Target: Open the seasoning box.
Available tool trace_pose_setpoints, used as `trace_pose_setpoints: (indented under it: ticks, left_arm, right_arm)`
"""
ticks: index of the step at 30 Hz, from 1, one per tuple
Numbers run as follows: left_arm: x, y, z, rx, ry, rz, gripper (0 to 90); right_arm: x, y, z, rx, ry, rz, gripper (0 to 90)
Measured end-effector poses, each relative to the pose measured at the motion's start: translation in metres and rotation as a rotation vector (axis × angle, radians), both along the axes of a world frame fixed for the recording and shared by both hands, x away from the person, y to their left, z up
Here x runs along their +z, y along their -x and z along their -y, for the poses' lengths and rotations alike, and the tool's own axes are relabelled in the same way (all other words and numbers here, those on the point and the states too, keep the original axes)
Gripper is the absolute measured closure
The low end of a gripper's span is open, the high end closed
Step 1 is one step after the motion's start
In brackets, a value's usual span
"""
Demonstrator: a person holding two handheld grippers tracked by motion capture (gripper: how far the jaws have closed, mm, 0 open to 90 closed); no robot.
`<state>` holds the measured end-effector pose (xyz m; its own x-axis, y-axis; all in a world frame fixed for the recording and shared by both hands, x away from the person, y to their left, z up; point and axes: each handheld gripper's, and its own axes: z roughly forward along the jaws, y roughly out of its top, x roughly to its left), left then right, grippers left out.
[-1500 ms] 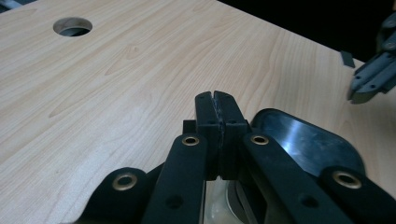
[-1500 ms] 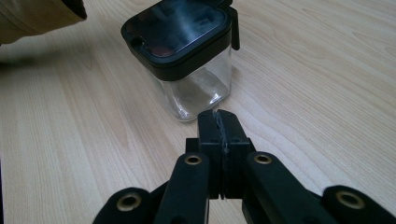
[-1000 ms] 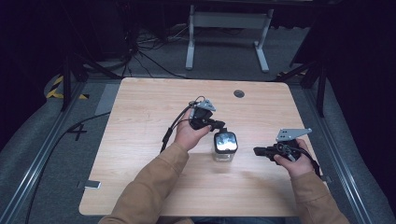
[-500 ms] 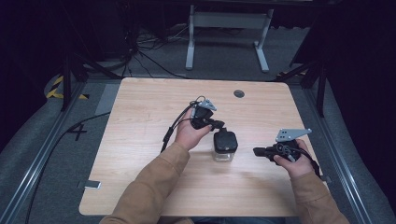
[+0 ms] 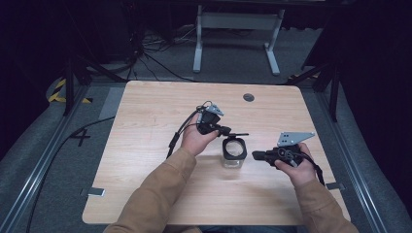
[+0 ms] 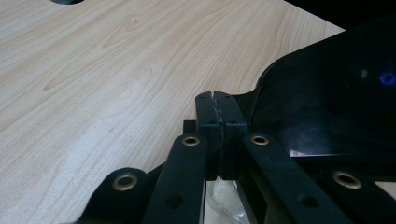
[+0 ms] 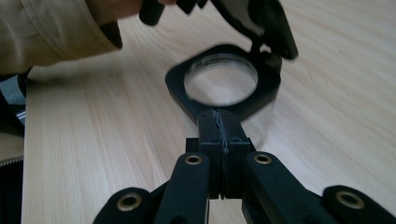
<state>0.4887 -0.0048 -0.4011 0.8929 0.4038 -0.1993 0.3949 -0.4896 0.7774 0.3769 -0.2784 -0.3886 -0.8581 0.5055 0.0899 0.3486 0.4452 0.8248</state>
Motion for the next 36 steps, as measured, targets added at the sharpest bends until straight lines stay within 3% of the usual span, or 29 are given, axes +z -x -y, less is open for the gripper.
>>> trace_pose_setpoints:
  ticks: [2, 7, 16, 17, 21, 25, 30, 36]
  left_arm:
    - [0.002, 0.000, -0.001, 0.001, -0.003, -0.007, 90.0]
    - [0.005, 0.000, -0.004, 0.016, 0.010, 0.003, 89.9]
    - [0.017, 0.005, -0.024, 0.048, 0.045, 0.020, 88.3]
    - [0.019, 0.008, -0.029, 0.048, 0.045, 0.038, 87.7]
    - [0.022, 0.016, -0.044, 0.072, 0.047, 0.048, 86.6]
    - [0.021, 0.023, -0.055, 0.089, 0.035, 0.052, 85.3]
    - [0.018, 0.034, -0.071, 0.115, 0.056, 0.049, 85.0]
    - [0.013, 0.044, -0.084, 0.123, 0.044, 0.046, 84.6]
  right_arm:
    - [0.005, -0.006, -0.009, -0.011, -0.025, 0.035, 89.9]
    - [0.012, -0.019, -0.021, -0.027, -0.060, 0.073, 89.9]
    - [0.017, -0.031, -0.027, -0.044, -0.083, 0.087, 90.0]
    - [0.018, -0.035, -0.026, -0.055, -0.095, 0.086, 90.0]
    - [0.019, -0.044, -0.027, -0.061, -0.110, 0.075, 89.9]
    - [0.020, -0.054, -0.029, -0.067, -0.115, 0.070, 89.9]
    - [0.018, -0.063, -0.032, -0.078, -0.113, 0.065, 89.9]
    - [0.009, -0.073, -0.035, -0.090, -0.100, 0.023, 89.8]
